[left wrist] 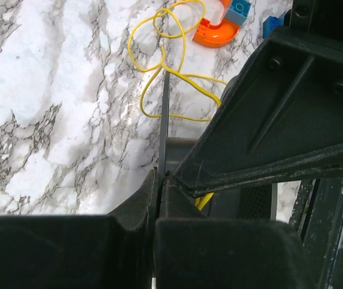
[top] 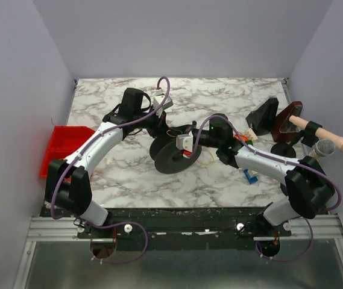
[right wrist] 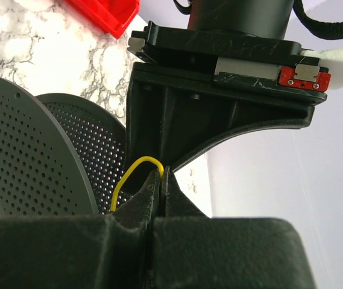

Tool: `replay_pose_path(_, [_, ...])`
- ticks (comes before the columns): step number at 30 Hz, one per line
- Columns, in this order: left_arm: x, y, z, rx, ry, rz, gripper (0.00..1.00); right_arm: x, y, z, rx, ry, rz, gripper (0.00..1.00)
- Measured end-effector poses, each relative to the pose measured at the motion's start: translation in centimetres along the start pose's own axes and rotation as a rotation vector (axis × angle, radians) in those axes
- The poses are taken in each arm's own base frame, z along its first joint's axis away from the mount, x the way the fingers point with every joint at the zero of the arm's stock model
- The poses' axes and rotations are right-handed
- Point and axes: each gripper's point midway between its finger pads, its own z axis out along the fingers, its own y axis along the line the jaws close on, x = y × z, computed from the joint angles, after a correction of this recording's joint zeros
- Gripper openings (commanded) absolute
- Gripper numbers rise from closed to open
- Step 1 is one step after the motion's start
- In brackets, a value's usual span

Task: Wrap the cables

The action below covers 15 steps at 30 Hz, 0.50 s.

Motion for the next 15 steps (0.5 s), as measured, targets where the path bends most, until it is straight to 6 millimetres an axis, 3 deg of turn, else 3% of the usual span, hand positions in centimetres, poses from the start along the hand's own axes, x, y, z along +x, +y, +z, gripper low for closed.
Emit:
replay_pose_path(9, [-0.8, 0.5, 0.9, -0.003, -0.011, -0.026, 0.00, 1.2, -0.6, -0.4, -0.030, 0.022, 0.029, 0.01])
replay_pose_path(15, [-3.1, 2.6, 2.5, -0.036, -0.018, -0.002, 0.00, 3.2, -1.9, -1.4, -0.014, 0.068, 0.034, 0.01])
